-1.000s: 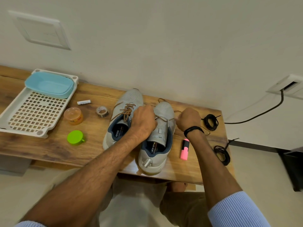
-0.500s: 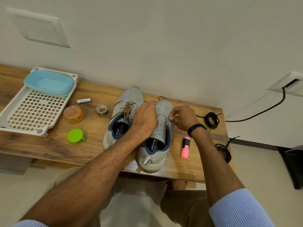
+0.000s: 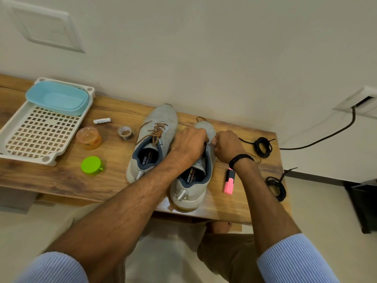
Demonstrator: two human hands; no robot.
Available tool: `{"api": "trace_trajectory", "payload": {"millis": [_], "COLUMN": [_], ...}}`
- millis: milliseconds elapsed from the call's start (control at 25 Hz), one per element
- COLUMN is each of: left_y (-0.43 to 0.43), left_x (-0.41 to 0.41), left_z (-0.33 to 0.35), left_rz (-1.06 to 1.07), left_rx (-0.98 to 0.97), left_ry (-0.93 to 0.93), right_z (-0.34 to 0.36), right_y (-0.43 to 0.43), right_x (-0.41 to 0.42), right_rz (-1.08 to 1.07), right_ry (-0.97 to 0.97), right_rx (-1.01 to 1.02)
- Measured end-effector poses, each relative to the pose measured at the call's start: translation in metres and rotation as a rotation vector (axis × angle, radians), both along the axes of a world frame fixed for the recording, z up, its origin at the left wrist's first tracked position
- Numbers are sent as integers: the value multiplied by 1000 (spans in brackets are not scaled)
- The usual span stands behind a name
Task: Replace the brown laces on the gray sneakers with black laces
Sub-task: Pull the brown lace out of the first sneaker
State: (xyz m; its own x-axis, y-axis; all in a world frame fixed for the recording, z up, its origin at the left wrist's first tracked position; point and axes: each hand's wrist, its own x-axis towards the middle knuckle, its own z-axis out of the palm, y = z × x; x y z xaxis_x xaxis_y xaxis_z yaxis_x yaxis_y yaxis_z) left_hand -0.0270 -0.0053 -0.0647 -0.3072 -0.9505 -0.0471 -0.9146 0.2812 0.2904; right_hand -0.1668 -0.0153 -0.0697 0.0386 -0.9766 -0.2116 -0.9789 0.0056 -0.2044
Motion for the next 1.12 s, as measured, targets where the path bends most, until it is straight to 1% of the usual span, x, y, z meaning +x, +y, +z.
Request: {"api": "trace_trajectory", "payload": {"millis": [80,200,280,360,440,480,560,600,640,680,720,760,800,880,960,1000,1040,1120], "left_y": [2,5,5,5,4,1,-6,-9,-12,-12,-11,-9,-6,0,1,0,-1,-2], "left_x": [0,-4,-5,-6,-6,-5,3,8,14,18,20,19,17,10,7,8,10,17], "left_z": [2,1,0,0,0,2,8,13,17,22,26,30,34,36,35,36,36,39], "left_rz": [23,39,44,56,68,79,114,138,171,211,238,221,165,5,-83,-75,-36,122], "left_rx": [-55,-122,-120,-114,-85,-52,39,67,66,57,65,92,120,126,95,77,49,-38], "left_ry": [-96,-186,-189,-157,-106,-65,104,224,366,510,631,711,745,766,814,807,761,605], "right_z": [-1,1,7,16,25,29,37,42,48,52,55,58,60,61,63,65,66,68], "right_y": [1,3,3,3,3,4,5,5,7,7,8,9,11,14,16,17,17,18], "right_x": [1,2,1,-3,-9,-11,-14,-15,-17,-19,-21,-22,-21,-17,-17,-19,-23,-34], "right_rz": [-14,-46,-97,-213,-339,-386,-481,-523,-538,-514,-466,-407,-347,-278,-278,-277,-274,-275], "right_ry": [-33,-125,-154,-214,-403,-514,-820,-994,-1110,-1137,-1110,-1080,-1064,-1071,-1077,-1072,-1061,-1034], "right_rx": [-31,-98,-169,-295,-418,-434,-362,-288,-223,-176,-146,-118,-85,-47,-52,-54,-56,-95]}}
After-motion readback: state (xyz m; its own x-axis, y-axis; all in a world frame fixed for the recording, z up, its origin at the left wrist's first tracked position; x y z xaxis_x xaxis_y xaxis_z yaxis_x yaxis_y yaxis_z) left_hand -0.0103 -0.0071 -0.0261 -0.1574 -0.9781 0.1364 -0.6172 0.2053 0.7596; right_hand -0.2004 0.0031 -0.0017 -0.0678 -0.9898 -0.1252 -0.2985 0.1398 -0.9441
